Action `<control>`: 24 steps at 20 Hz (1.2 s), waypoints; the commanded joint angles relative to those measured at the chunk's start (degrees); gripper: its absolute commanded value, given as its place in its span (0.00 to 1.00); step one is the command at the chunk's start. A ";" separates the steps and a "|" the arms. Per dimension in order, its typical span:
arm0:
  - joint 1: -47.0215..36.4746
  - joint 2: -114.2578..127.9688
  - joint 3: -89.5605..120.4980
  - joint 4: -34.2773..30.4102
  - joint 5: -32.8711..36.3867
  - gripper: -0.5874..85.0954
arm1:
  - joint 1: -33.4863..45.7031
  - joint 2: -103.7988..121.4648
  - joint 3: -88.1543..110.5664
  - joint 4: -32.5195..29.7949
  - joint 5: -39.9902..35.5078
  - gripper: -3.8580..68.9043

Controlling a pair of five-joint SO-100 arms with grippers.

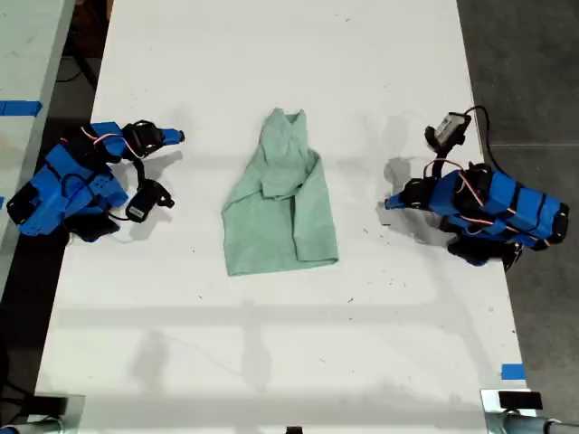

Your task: Fold t shirt

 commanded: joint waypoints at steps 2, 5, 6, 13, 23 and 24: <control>0.53 0.35 2.37 0.09 0.53 0.03 | 0.18 0.70 2.11 0.18 0.53 0.09; 0.53 0.35 2.37 0.09 0.53 0.03 | 0.97 0.70 2.11 0.18 0.26 0.09; 0.62 0.35 2.37 0.09 0.53 0.03 | 1.05 0.70 2.11 0.18 0.18 0.09; 3.87 0.26 2.37 0.09 -14.85 0.05 | 0.79 0.70 2.11 0.09 0.18 0.09; 1.49 0.44 2.37 -1.41 -37.79 0.05 | 0.35 0.70 2.20 0.00 0.70 0.08; 0.00 0.44 2.37 -2.02 -38.76 0.00 | 0.35 0.70 2.20 0.00 0.79 0.08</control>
